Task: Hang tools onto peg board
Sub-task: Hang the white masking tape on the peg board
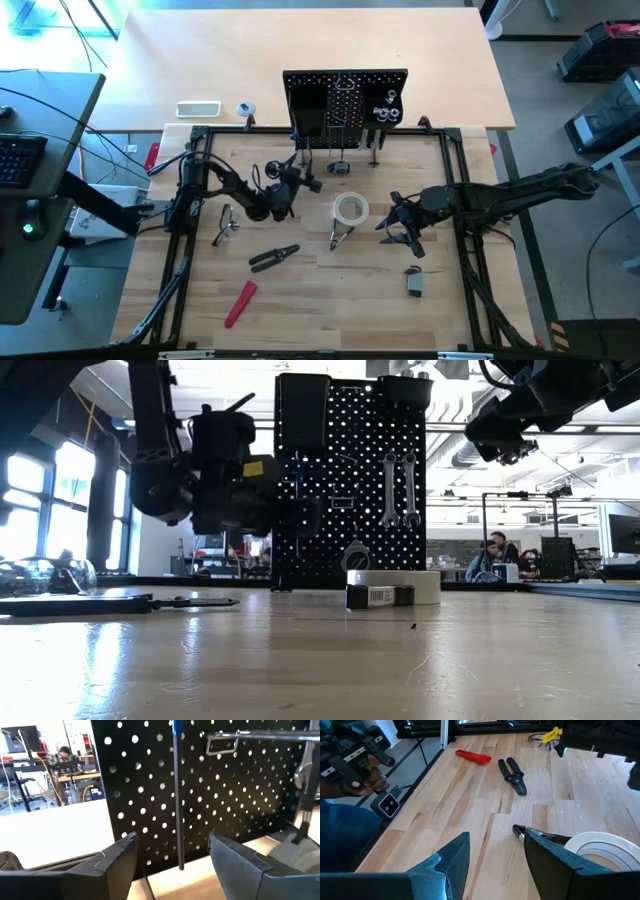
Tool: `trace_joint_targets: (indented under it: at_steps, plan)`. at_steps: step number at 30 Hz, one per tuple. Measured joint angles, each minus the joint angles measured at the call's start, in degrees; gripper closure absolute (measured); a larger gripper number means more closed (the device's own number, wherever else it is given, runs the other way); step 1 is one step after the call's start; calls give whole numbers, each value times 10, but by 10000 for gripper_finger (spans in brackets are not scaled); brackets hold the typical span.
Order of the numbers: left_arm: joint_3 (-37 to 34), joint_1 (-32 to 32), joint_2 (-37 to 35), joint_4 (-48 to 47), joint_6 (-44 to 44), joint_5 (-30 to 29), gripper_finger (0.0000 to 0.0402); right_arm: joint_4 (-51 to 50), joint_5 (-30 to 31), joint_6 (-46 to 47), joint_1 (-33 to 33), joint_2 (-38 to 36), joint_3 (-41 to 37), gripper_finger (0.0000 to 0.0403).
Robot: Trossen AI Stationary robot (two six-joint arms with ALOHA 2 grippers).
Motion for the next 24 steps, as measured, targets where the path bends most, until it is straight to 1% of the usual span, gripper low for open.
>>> trace_joint_targets:
  at_steps: [6, 15, 21, 24]
  plan:
    - [-20, -19, 0, 0, -29, 4, 154, -5, 0, 1, 0, 0, 0, 220]
    - [-20, -64, 0, -1, -13, 8, 146, -5, 0, 1, 0, 0, 0, 220]
    - [-20, -98, 0, -7, -8, -9, 146, -17, 1, 1, 0, 0, 0, 220]
    - [-20, -116, 0, -14, -8, -19, 146, -41, 16, 0, 0, 0, 0, 220]
